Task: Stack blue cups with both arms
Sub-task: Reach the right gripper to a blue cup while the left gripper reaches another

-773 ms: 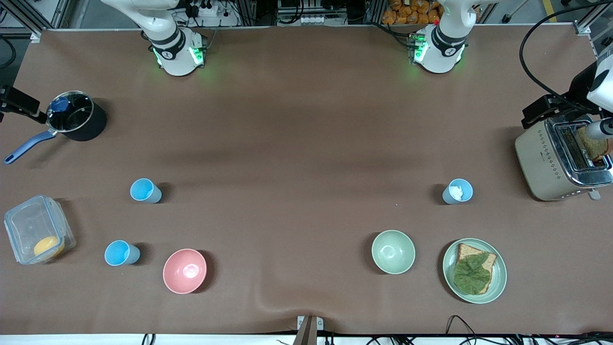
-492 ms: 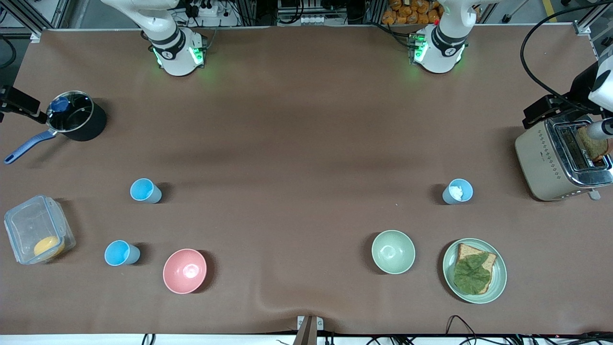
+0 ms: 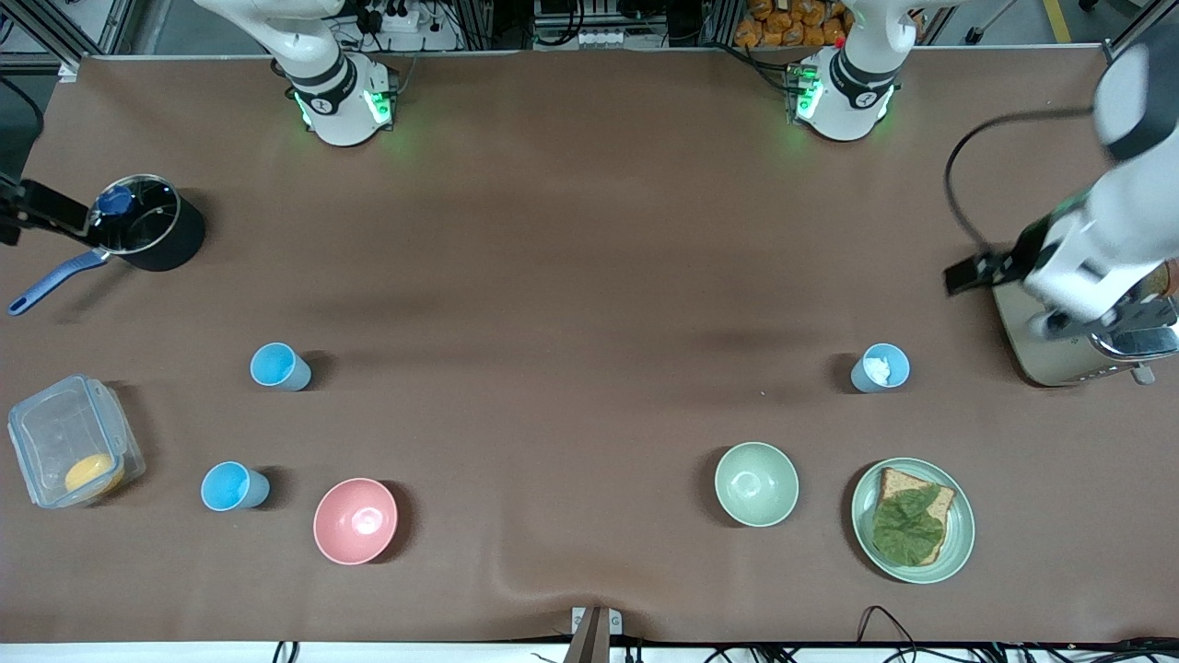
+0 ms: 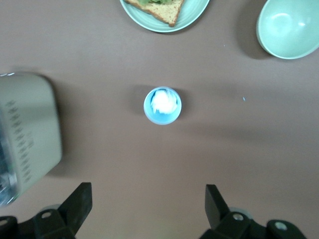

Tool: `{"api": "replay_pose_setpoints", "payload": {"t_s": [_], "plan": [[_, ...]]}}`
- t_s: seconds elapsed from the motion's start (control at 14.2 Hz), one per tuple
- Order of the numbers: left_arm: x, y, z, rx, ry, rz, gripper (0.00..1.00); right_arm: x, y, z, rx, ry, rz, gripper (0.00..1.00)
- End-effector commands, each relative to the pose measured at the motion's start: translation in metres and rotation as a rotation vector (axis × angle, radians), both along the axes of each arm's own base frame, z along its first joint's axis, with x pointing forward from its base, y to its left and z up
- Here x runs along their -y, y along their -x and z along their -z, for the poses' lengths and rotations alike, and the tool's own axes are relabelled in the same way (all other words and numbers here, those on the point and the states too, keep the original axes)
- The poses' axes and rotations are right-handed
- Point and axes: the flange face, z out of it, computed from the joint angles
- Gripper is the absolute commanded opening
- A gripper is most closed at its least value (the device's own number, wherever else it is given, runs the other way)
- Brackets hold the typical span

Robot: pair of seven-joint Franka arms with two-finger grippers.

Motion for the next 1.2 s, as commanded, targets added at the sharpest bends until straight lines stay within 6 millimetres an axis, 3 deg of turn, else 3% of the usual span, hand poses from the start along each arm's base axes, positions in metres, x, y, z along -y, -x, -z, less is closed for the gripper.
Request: {"api": "replay_pose_setpoints", "payload": {"t_s": [0.0,0.21,0.35,0.49,0.7,0.84,0.91,0.98,1.05,1.12], "plan": [[-0.006,0.008,0.067,0.024,-0.031,0.040,1.00,0.006,-0.016,0.043,-0.098,-0.012,0.010,1.00],[-0.030,-0.004,0.133,0.006,-0.040,0.024,1.00,0.017,-0.022,0.071,-0.169,-0.028,0.029,1.00],[-0.037,-0.006,0.163,0.004,-0.028,0.012,1.00,0.021,-0.033,0.113,-0.243,-0.024,0.034,1.00],[-0.051,-0.007,0.192,-0.023,-0.022,-0.008,1.00,0.040,-0.046,0.162,-0.292,-0.063,0.055,1.00],[-0.050,-0.010,0.214,-0.023,-0.011,-0.008,1.00,0.043,-0.060,0.201,-0.281,-0.060,0.063,1.00],[-0.050,-0.012,0.230,-0.017,-0.003,-0.007,0.93,0.044,-0.066,0.235,-0.271,-0.030,0.057,1.00],[-0.050,-0.012,0.237,-0.015,0.001,-0.008,0.87,0.041,-0.069,0.257,-0.256,-0.026,0.054,1.00],[-0.048,-0.012,0.242,-0.017,0.002,-0.005,0.75,0.038,-0.070,0.275,-0.239,-0.023,0.050,1.00],[-0.046,-0.011,0.245,-0.021,0.003,-0.001,0.54,0.031,-0.070,0.294,-0.228,-0.018,0.040,1.00],[-0.042,-0.011,0.246,-0.021,0.003,0.005,0.21,0.032,-0.069,0.310,-0.222,-0.017,0.042,1.00]]}}
